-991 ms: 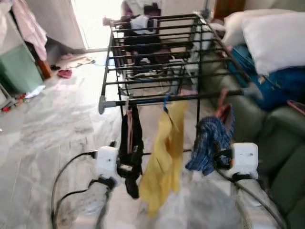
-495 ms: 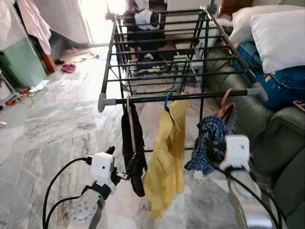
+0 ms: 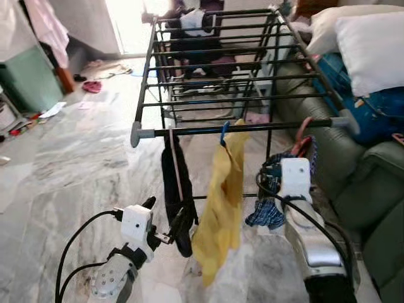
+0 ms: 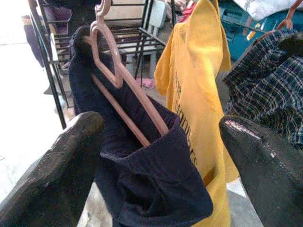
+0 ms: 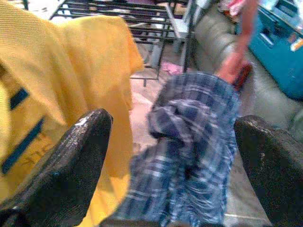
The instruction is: Hang hanger
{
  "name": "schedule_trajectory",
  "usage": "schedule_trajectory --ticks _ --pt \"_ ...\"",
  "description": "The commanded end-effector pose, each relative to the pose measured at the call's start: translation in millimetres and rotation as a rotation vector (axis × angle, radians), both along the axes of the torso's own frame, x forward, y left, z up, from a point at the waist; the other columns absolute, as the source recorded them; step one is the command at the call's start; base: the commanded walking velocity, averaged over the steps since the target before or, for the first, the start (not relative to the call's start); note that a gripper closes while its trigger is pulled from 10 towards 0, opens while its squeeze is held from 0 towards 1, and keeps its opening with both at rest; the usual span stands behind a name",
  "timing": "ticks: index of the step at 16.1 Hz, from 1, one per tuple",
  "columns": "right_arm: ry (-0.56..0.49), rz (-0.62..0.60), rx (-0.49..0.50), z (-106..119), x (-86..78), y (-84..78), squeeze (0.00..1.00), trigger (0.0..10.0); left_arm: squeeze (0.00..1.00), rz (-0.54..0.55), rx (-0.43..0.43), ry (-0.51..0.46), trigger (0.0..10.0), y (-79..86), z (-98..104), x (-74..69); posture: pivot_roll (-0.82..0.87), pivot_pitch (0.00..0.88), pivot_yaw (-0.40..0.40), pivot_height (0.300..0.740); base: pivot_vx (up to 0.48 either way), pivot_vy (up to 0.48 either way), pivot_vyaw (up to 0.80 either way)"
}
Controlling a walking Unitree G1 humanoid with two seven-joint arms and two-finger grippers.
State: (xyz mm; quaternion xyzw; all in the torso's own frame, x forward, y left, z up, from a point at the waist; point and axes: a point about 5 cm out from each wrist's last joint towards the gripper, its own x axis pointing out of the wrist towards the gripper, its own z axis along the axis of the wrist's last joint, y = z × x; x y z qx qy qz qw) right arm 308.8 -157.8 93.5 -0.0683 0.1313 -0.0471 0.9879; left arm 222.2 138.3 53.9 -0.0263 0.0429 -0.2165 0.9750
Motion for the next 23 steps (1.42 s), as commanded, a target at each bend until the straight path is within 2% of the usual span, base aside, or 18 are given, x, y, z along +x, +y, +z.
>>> schedule_trajectory --ticks 1,2,4,10,11,14,15,19,20,23 --pt "0.045 -0.056 -0.002 -4.4 4.8 -6.6 0.00 10.0 0.00 -0.003 0.001 -0.004 10.0 1.7 2.2 0.7 -0.10 0.000 0.037 0.740 0.000 0.000 0.00" --pt "0.060 -0.083 -0.005 -3.3 14.8 -9.2 0.00 10.0 0.00 -0.003 0.001 -0.002 10.0 1.6 1.7 1.4 -0.10 0.000 0.039 0.740 0.000 0.000 0.00" --pt "0.110 -0.118 -0.006 -8.9 24.7 -11.3 0.00 10.0 0.00 -0.013 0.000 0.002 10.0 -0.2 0.3 2.5 -0.10 0.000 0.036 0.740 0.000 0.000 0.00" --pt "0.197 -0.178 0.013 -21.8 33.8 -26.2 0.00 10.0 0.00 -0.027 0.012 0.006 10.0 -2.3 -1.5 0.6 -0.08 0.000 0.033 0.740 0.000 0.000 0.00" --pt "0.169 -0.149 -0.061 -16.6 37.1 -28.0 0.00 10.0 0.00 -0.024 0.015 0.005 10.0 -1.5 -1.0 0.5 -0.08 0.000 0.032 0.740 0.000 0.000 0.00" --pt "0.205 -0.181 -0.051 -21.4 34.8 -35.8 0.00 10.0 0.00 -0.022 0.018 0.003 10.0 -1.0 0.3 0.1 -0.07 0.000 0.033 0.740 0.000 0.000 0.00" --pt "0.220 -0.232 -0.071 -25.8 29.3 -48.9 0.00 10.0 0.00 -0.023 0.020 0.000 10.0 -1.0 2.4 0.0 -0.07 0.000 0.034 0.740 0.000 0.000 0.00" --pt "0.226 -0.237 -0.181 -31.2 24.5 -71.9 0.00 10.0 0.00 -0.021 0.026 -0.002 10.0 -1.0 4.4 0.2 -0.08 0.000 0.042 0.740 0.000 0.000 0.00" --pt "0.232 -0.246 -0.214 -32.0 23.9 -83.3 0.00 10.0 0.00 -0.025 0.026 -0.004 10.0 -1.6 5.2 1.0 -0.08 0.000 0.044 0.740 0.000 0.000 0.00" --pt "0.224 -0.251 -0.270 -26.8 25.1 -97.0 0.00 10.0 0.00 -0.029 0.029 -0.003 10.0 -3.1 6.4 1.4 -0.09 0.000 0.046 0.740 0.000 0.000 0.00"
